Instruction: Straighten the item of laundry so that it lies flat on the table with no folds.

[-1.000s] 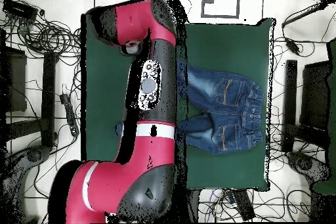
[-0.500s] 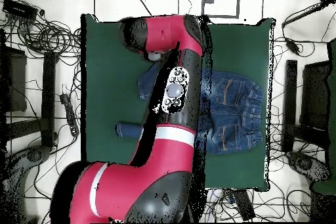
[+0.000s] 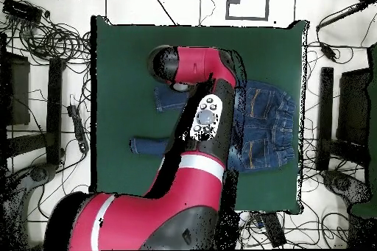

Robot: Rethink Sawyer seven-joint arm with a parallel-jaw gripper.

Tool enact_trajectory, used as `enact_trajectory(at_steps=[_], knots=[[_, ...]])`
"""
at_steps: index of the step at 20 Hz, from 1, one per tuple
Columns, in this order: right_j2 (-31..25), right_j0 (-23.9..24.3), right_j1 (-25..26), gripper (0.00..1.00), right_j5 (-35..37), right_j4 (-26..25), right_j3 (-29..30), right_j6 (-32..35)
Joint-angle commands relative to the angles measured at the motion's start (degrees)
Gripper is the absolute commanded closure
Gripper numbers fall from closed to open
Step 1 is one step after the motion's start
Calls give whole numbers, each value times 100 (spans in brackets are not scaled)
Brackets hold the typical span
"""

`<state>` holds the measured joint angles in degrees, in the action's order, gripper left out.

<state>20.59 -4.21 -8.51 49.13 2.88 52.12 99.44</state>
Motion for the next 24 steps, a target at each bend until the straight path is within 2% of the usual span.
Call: enact_trajectory(at_steps=[1, 6, 11, 15, 19, 22, 24], knots=[[-761, -117, -231, 0, -437, 371, 1613, 1666], [-621, -150, -303, 0, -688, 684, 1886, 2114], [-454, -150, -310, 0, -380, 1203, 1945, 2596], [-278, -200, -303, 0, -38, 1408, 1793, 2789], [-114, -312, -405, 0, -41, 1565, 1861, 3213], [-114, -333, -410, 0, -186, 1770, 2096, 3620], [-234, -208, -340, 0, -231, 1867, 2100, 3641]])
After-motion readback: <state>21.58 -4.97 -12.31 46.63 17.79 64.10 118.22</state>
